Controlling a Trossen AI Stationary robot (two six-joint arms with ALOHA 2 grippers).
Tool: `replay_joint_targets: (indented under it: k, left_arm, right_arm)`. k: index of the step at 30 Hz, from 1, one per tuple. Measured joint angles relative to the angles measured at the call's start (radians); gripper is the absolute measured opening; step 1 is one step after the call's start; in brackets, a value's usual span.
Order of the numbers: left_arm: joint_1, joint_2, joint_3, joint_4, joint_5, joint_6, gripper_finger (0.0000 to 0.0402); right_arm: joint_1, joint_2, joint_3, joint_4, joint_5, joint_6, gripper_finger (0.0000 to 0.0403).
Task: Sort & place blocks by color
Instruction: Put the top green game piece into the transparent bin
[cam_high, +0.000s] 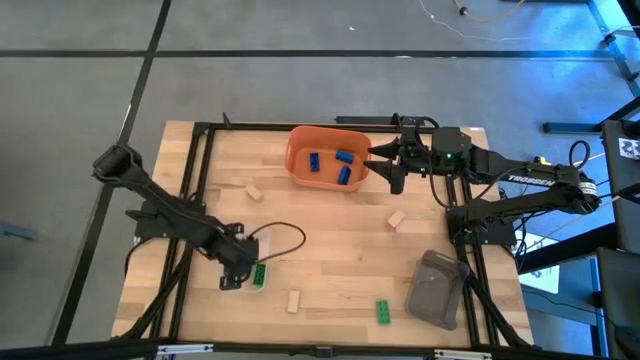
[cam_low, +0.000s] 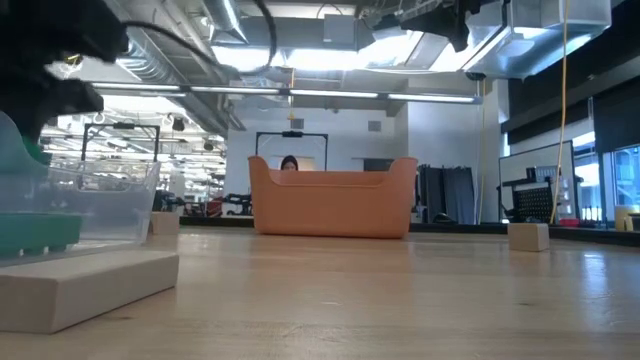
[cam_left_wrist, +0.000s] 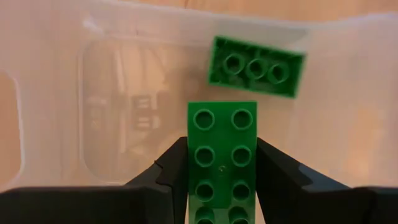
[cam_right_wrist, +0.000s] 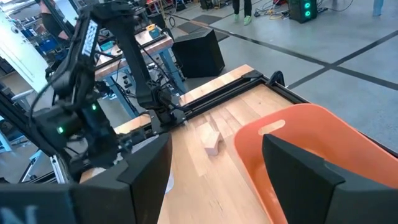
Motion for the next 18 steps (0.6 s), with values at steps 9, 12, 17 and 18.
replay_joint_targets:
  k: [9,12,17,18]
  left_arm:
    - [0.001,0.110,0.000,-0.003,-0.001,0.046,0.0156]
    - [0.009,0.112,0.000,-0.007,-0.007,0.046,0.0206]
    - [0.041,0.112,0.000,-0.017,0.020,0.046,0.0253]
    - [0.050,0.112,0.000,-0.017,0.037,0.047,0.0258]
  right_arm:
    - [0.000,0.000,0.000,0.000,0.000,0.000,0.0251]
    - [0.000,0.000,0.000,-0.001,0.000,0.001,0.0251]
    - [0.000,0.000,0.000,-0.001,0.000,0.000,0.0251]
    - [0.000,0.000,0.000,-0.001,0.000,-0.001,0.0251]
